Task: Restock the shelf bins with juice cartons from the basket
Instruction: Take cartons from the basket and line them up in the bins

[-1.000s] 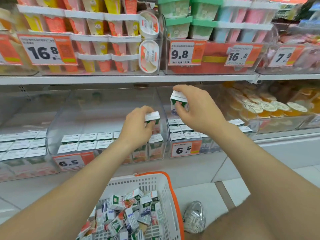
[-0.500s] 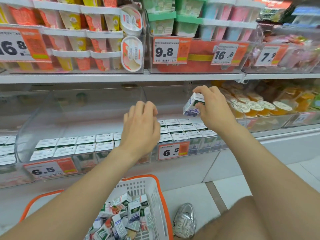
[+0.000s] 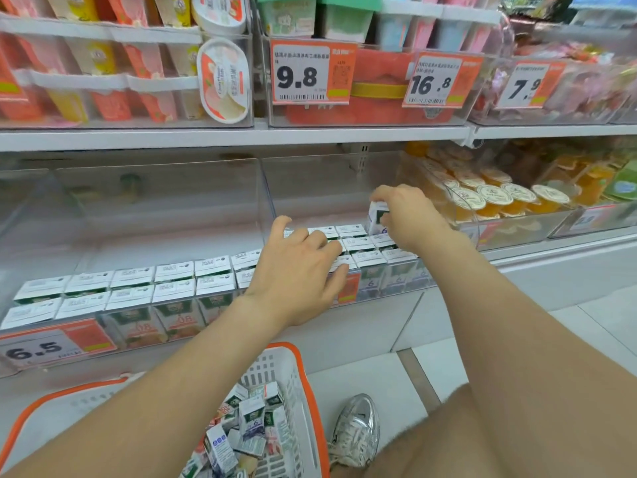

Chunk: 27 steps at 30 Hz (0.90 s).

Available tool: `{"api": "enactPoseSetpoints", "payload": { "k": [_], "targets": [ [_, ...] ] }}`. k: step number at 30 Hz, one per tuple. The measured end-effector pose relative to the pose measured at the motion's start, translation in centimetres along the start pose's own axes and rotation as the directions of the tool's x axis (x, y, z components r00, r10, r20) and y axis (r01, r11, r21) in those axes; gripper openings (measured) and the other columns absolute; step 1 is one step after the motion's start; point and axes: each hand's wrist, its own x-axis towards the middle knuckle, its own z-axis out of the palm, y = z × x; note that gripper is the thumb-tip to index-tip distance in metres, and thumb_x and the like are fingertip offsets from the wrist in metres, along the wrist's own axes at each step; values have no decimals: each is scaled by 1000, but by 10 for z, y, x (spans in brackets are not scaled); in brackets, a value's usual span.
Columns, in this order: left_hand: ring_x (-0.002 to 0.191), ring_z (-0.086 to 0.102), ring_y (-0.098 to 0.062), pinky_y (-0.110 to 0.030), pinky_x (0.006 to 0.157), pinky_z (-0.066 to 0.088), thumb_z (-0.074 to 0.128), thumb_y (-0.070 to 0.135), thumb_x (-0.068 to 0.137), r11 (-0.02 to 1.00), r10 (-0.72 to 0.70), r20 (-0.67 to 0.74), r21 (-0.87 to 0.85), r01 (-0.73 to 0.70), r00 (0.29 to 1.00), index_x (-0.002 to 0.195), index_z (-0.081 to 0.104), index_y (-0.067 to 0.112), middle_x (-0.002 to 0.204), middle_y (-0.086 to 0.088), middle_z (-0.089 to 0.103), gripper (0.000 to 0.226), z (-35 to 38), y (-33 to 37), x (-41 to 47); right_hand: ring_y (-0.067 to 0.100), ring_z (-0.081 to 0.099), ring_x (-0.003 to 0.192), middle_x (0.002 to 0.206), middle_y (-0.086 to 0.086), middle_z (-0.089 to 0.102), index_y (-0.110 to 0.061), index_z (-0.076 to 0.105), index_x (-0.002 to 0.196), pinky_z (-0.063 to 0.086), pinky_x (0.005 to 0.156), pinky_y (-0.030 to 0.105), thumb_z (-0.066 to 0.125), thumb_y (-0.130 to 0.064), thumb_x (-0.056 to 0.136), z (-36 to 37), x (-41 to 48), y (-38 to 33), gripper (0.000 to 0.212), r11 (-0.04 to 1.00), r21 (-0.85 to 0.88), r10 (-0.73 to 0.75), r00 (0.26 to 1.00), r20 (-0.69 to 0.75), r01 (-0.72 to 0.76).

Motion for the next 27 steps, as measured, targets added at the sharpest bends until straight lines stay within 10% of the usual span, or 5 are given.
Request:
{"api": "enactPoseSetpoints", "payload": {
  "k": [9, 17, 23, 27],
  "targets": [
    [91, 64, -24, -49, 107, 32, 26, 52, 104, 999, 3, -11, -42, -4, 1000, 108, 66, 26, 102, 6, 70, 49, -1, -3, 0, 43, 53, 132, 148, 17, 55, -21, 54, 148, 47, 110, 48, 42, -6, 92, 10, -5, -10, 59, 981, 128, 110, 962, 250, -146],
    [123, 57, -12, -37, 111, 44, 63, 15, 95, 804, -112, -204, -594, -32, 973, 107, 69, 19, 127, 4, 64, 15, -14, -27, -28, 32, 51, 63, 74, 16, 59, -4, 56, 70, 42, 58, 37, 46, -14, 88, -18, -41, -64, 23, 951, 273, 153, 988, -12, -144],
    [96, 60, -19, -33, 85, 47, 54, -7, 85, 785, -221, -297, -619, -12, 929, 96, 69, 15, 101, 2, 65, 29, -36, -39, -82, 22, 66, 51, 60, 11, 72, -6, 77, 69, 61, 59, 34, 57, -26, 87, -36, -111, -144, 34, 914, 406, -85, 963, 256, -27],
    [70, 55, -11, -35, 63, 46, 51, 4, 84, 750, -267, -135, -651, 117, 954, 81, 64, 20, 76, 10, 60, 21, -29, -48, -155, 24, 74, 56, 71, 12, 76, -1, 76, 88, 61, 51, 32, 53, -10, 88, -1, -147, -183, 24, 936, 349, -256, 781, 570, 52]
  ]
}}
